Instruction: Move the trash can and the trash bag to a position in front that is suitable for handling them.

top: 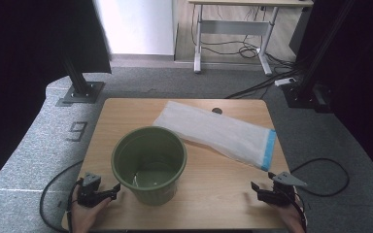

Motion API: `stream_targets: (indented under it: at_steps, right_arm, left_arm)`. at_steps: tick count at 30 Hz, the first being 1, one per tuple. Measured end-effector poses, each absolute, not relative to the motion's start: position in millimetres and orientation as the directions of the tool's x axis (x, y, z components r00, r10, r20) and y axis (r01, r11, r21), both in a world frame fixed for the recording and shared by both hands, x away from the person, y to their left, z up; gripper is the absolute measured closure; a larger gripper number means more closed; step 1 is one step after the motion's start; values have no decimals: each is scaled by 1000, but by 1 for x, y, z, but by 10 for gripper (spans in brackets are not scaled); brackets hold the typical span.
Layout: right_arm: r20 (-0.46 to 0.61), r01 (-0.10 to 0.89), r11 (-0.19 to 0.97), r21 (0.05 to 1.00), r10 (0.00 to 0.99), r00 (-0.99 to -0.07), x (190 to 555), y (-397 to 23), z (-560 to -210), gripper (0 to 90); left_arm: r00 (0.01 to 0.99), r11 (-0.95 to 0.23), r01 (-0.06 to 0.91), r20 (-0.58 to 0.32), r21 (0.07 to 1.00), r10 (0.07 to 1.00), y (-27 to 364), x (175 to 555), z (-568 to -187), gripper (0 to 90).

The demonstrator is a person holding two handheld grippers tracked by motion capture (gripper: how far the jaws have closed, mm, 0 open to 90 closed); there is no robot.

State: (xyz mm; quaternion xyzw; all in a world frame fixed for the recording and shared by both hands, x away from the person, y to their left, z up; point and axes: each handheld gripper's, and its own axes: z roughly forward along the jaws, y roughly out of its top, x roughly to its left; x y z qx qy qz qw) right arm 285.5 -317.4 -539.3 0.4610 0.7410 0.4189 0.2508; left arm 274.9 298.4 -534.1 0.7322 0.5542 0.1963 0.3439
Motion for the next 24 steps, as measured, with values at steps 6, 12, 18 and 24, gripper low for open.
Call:
stream_targets:
  at_steps: [6, 12, 18, 24]
  right_arm:
    - [9, 475, 222, 852, 900, -436, 285, -319, -540, 156]
    - [-19, 471, 250, 846, 897, -442, 287, -315, -541, 156]
    - [-22, 472, 249, 846, 900, -435, 291, -315, -541, 156]
    - [-24, 468, 242, 850, 905, -425, 290, -315, -539, 156]
  left_arm:
    - [340, -171, 658, -88, 734, 936, 299, 272, -531, 138]
    - [476, -238, 586, -91, 775, 875, 294, 257, -514, 141]
    - [645, -315, 453, -63, 834, 762, 275, 243, -490, 150]
    - [740, -389, 379, -23, 840, 672, 252, 245, -477, 142]
